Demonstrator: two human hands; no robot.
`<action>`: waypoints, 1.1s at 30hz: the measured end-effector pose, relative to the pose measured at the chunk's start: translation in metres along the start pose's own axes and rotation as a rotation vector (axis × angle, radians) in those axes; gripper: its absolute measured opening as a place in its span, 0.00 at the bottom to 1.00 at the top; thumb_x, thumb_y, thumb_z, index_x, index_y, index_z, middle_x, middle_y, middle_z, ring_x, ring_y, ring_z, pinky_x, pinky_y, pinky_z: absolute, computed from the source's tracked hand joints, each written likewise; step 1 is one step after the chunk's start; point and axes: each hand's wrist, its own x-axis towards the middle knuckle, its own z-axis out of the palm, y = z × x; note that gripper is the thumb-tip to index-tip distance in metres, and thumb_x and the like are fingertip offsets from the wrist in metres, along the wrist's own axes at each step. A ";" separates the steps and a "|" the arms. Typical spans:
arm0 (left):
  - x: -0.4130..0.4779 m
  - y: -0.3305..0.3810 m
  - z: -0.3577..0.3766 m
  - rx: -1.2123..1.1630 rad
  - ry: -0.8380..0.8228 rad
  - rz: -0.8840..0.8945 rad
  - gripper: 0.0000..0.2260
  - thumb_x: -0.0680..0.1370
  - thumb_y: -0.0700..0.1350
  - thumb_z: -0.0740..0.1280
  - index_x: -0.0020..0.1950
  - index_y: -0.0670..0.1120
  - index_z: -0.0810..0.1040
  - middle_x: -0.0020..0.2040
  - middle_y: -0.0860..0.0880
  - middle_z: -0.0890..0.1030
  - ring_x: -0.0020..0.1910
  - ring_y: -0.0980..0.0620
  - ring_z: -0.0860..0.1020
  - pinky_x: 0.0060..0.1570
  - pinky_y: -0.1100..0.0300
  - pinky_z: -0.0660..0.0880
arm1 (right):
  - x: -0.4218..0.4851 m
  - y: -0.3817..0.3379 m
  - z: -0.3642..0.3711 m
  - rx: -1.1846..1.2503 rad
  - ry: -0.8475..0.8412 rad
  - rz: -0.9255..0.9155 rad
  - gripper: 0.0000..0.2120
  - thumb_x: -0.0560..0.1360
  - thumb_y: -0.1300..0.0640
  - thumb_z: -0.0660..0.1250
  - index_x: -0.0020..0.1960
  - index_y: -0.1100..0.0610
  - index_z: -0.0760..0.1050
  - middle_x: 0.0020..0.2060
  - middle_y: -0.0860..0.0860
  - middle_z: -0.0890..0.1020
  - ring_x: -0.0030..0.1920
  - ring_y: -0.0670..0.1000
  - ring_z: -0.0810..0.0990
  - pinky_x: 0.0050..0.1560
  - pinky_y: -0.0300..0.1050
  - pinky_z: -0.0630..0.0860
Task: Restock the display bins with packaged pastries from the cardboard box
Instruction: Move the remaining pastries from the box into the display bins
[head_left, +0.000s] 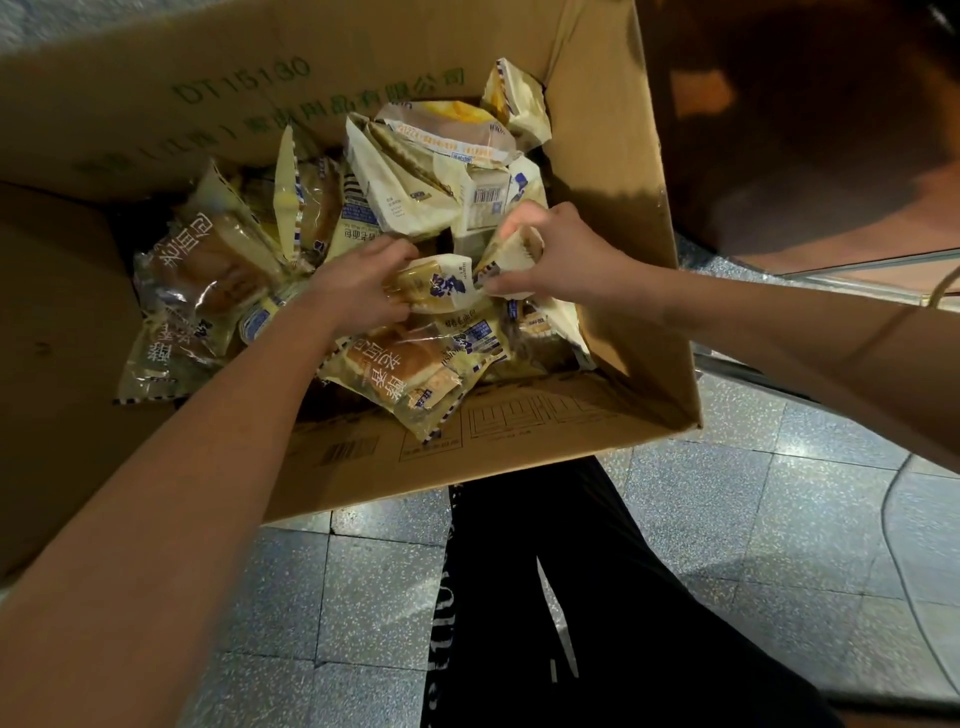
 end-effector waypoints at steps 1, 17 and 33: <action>-0.001 -0.001 0.000 -0.024 0.007 0.011 0.29 0.72 0.48 0.73 0.71 0.51 0.66 0.69 0.51 0.69 0.63 0.47 0.71 0.56 0.51 0.70 | -0.002 0.000 0.001 0.003 0.014 -0.001 0.26 0.68 0.43 0.76 0.60 0.49 0.71 0.60 0.52 0.64 0.53 0.52 0.72 0.41 0.36 0.76; -0.083 0.020 -0.077 -0.483 0.148 -0.108 0.23 0.74 0.47 0.73 0.66 0.49 0.69 0.57 0.51 0.79 0.56 0.49 0.78 0.56 0.50 0.75 | -0.055 -0.065 -0.017 0.195 0.135 -0.069 0.27 0.69 0.30 0.67 0.58 0.45 0.68 0.62 0.53 0.66 0.54 0.47 0.75 0.44 0.43 0.82; -0.183 0.039 -0.201 -0.982 0.457 -0.193 0.30 0.75 0.49 0.72 0.74 0.46 0.63 0.59 0.52 0.77 0.55 0.53 0.78 0.52 0.59 0.75 | -0.109 -0.203 -0.067 0.491 0.108 -0.211 0.08 0.76 0.54 0.70 0.48 0.52 0.70 0.62 0.48 0.74 0.59 0.52 0.76 0.54 0.57 0.79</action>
